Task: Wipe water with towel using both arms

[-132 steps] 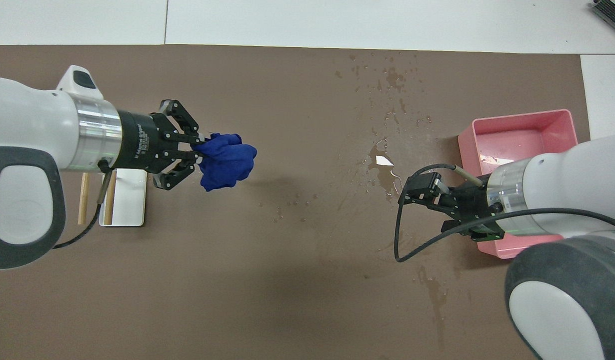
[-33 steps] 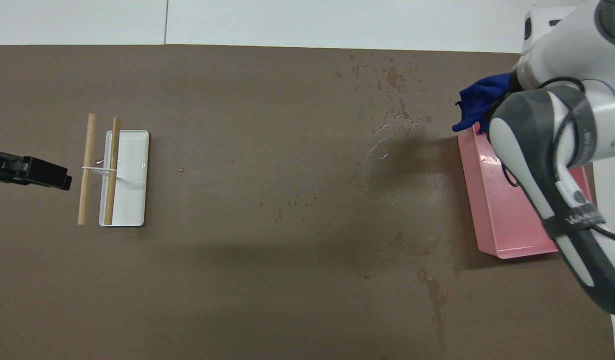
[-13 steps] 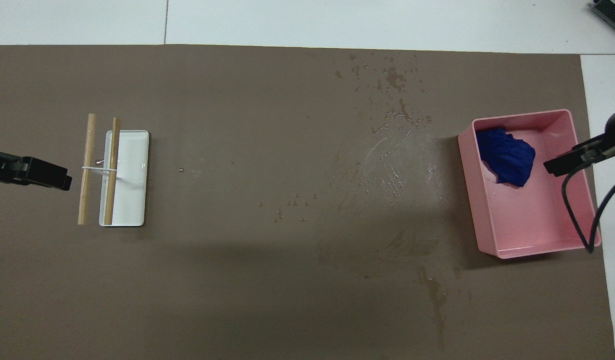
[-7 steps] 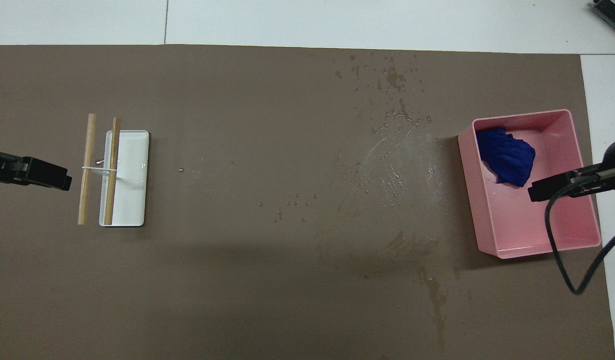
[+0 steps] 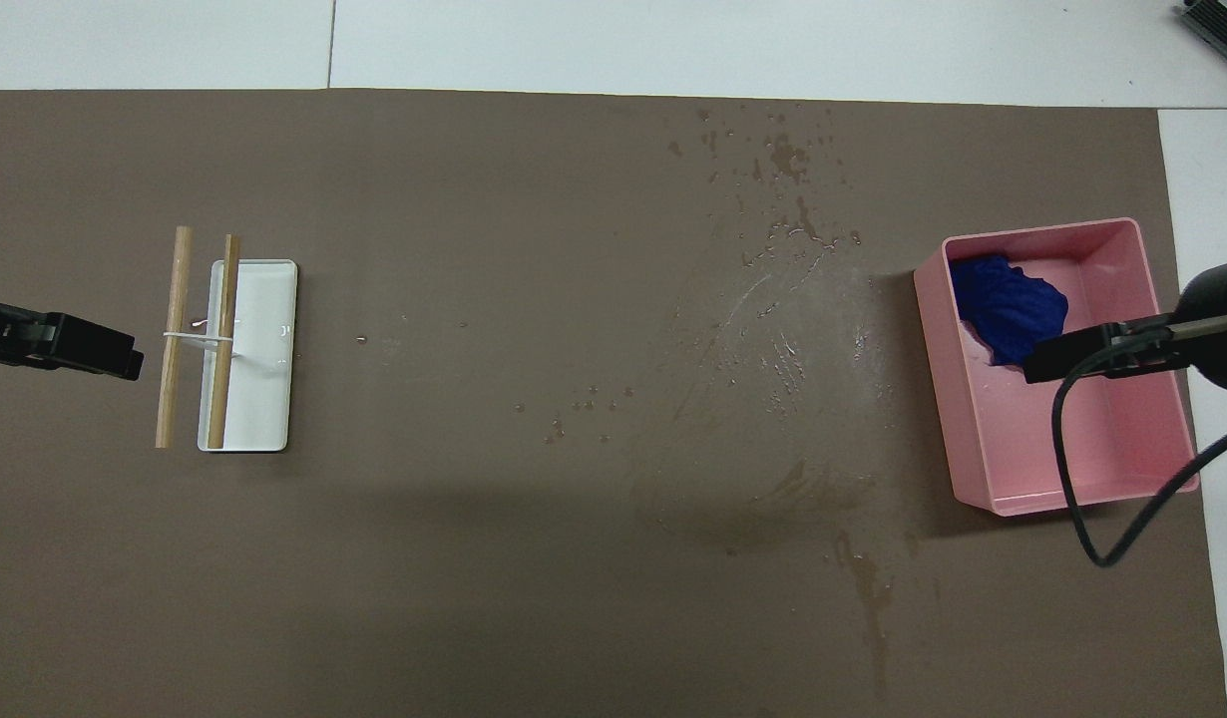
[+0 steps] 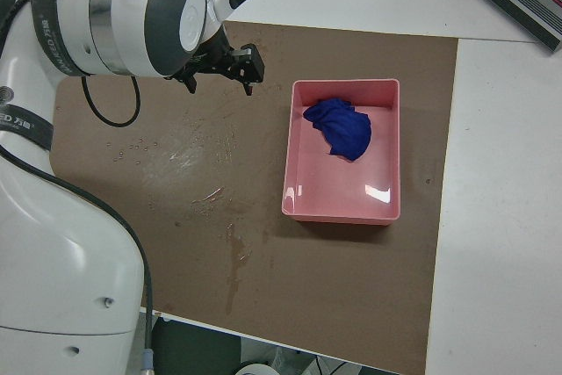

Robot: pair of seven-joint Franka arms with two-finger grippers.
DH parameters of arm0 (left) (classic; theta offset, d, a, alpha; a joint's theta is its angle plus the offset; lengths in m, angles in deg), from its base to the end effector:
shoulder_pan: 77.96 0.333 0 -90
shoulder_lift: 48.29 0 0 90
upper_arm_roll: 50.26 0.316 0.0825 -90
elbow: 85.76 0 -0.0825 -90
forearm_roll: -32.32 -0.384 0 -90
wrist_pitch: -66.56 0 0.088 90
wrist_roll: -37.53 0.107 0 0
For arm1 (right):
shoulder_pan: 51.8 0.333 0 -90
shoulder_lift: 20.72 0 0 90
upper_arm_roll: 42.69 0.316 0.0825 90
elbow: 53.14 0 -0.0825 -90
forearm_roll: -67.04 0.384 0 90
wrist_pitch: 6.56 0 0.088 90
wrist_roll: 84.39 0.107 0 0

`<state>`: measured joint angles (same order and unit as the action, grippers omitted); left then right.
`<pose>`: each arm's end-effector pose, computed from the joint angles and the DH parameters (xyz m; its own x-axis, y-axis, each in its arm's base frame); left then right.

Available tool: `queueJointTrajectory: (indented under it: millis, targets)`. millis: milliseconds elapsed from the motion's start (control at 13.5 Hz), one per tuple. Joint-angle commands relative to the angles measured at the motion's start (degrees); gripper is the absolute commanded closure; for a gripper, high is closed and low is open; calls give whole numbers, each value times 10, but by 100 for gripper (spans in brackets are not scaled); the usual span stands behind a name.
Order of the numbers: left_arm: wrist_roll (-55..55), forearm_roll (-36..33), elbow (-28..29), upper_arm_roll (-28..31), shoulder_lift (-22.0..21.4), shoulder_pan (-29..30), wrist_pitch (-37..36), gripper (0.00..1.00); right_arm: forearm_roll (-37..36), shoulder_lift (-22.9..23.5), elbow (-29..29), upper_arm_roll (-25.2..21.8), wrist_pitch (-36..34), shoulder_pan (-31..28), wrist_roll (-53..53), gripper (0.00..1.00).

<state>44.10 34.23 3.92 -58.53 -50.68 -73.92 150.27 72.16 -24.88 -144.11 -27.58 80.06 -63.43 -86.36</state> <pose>0.5283 -0.0447 0.6402 0.9799 -0.1903 -0.0593 -0.1885 -0.9815 0.0343 0.5247 0.0476 0.6495 0.9950 0.0994 -0.0033 0.0989 -0.9926 -0.0704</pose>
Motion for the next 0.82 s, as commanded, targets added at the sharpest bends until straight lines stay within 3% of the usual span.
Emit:
queueJointTrajectory:
  millis: [0, 149, 297, 743]
  targets:
    - [5, -8, 10, -5, -10, 6, -3, 0, 10, 0, -28, -5, 31, 27, 27, 0]
    - [5, -8, 9, -5, -10, 6, -3, 0, 2, 26, -23, -33, 28, 62, 44, 0]
    - [6, -8, 10, -5, -10, 6, -3, 0, -16, 44, 11, -115, 13, 138, 43, 0]
    - [6, -8, 10, -5, -10, 6, -3, 0, -20, 58, 26, -127, 10, 144, 41, 0]
